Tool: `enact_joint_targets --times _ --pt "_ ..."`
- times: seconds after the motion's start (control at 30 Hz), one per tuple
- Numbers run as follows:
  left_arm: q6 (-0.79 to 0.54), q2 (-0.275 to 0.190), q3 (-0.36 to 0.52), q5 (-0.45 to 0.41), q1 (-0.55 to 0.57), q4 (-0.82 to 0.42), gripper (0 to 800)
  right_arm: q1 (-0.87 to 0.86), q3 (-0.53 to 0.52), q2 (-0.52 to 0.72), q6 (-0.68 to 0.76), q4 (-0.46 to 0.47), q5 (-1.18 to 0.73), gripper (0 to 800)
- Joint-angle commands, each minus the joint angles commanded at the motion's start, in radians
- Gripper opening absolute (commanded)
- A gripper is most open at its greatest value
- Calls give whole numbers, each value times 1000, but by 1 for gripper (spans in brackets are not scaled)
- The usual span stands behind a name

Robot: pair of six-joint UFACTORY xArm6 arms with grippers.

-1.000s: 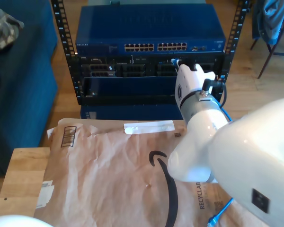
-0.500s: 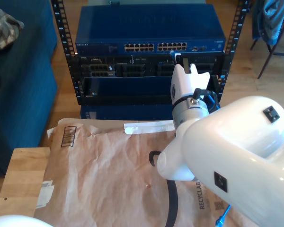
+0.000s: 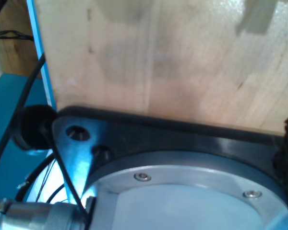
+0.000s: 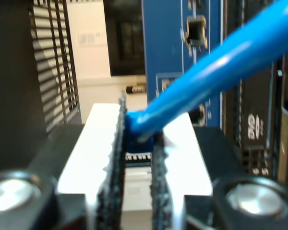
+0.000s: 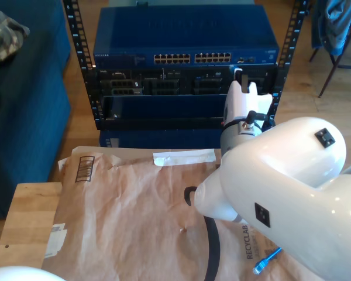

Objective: Grab the cable and plug it in

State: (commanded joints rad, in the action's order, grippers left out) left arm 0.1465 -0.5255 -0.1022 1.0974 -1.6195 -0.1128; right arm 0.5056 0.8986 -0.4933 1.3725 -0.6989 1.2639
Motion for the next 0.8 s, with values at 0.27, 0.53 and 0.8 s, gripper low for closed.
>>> enact_joint_targets --times 0.27,0.53,0.8 --pt "0 0 0 0 0 0 800 2 41 -44 -2 -35 20 1" --pt "0 0 0 0 0 0 800 3 132 -100 -3 -41 21 1" --pt "0 0 0 0 0 0 800 2 190 -144 -3 -46 20 1"
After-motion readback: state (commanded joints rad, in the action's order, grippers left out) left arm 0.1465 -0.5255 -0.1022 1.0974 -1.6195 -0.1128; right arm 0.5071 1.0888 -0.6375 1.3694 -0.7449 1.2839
